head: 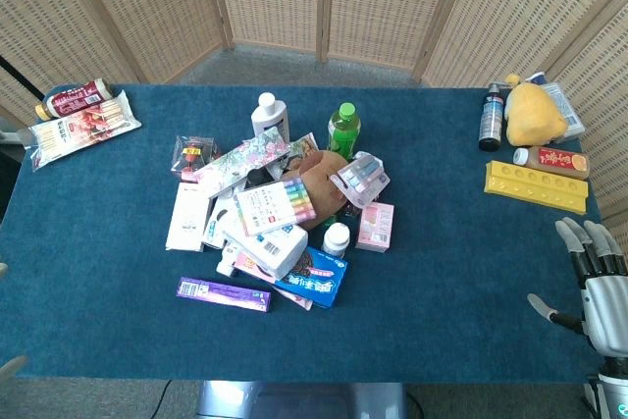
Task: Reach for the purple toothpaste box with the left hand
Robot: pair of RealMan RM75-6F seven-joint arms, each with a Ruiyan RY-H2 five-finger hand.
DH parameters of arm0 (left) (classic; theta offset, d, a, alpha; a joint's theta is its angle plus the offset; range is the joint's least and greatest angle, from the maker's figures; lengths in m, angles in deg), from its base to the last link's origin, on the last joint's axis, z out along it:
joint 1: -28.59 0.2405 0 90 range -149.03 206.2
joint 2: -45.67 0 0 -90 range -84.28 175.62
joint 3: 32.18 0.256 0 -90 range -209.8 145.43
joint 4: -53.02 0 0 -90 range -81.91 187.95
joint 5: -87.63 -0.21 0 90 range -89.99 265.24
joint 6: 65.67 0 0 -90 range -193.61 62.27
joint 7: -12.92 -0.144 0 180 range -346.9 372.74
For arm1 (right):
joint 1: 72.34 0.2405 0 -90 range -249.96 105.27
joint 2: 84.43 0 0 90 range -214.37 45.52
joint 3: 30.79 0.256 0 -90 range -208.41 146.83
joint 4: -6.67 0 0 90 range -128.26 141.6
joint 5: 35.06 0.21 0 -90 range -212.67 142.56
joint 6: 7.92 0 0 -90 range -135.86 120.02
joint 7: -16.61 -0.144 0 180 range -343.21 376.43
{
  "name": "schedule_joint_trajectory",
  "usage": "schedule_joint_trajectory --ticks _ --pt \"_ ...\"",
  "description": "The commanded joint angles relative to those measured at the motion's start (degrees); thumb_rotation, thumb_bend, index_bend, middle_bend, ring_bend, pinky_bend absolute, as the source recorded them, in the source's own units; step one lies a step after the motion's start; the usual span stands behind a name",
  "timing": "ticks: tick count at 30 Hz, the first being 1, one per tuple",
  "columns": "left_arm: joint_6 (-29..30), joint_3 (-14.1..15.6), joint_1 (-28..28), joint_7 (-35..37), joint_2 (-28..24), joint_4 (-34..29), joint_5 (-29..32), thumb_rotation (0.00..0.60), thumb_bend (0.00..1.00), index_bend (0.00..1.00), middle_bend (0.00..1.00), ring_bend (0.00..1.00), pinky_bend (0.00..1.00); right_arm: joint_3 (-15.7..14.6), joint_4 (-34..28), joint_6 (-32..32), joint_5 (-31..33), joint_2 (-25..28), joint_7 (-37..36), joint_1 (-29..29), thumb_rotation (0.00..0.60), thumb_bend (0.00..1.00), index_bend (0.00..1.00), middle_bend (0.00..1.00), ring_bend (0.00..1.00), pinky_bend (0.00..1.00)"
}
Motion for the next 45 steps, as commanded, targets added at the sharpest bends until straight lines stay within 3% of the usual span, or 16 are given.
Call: schedule_joint_trajectory --ticks 1,8,21,27,45 --pt "-0.2 0.0 0.0 -0.4 0.0 -0.1 0.3 0.6 0.0 0.0 0.0 0.0 0.0 -0.3 -0.3 -0.6 0.0 0.5 -0.4 0.1 0.6 0.0 0.0 0.0 0.0 0.0" --pt "-3.8 -0.1 -1.5 -1.2 0.7 -0.3 1.3 0.6 0.0 0.0 0.0 0.0 0.0 -0.5 -1.1 -0.7 -0.2 0.7 -0.6 0.1 0.6 0.0 0.0 0.0 0.0 0.0" --pt "-33.5 -2.4 -16.7 -9.3 8.1 -2.9 5.7 0.6 0.0 0.0 0.0 0.0 0.0 -0.9 -2.4 -1.4 0.2 1.5 -2.6 0.2 0.6 0.0 0.0 0.0 0.0 0.0" --pt "-42.0 -3.2 -20.1 -16.2 13.7 -3.4 12.0 0.6 0.0 0.0 0.0 0.0 0.0 -0.9 -2.5 -1.7 0.5 1.8 -3.5 0.3 0.6 0.0 0.0 0.0 0.0 0.0" --pt "-49.1 -8.1 -27.9 -42.7 29.7 -3.6 31.6 0.6 0.0 0.0 0.0 0.0 0.0 -1.0 -3.4 -1.7 0.8 3.1 -7.5 0.2 0.6 0.0 0.0 0.0 0.0 0.0"
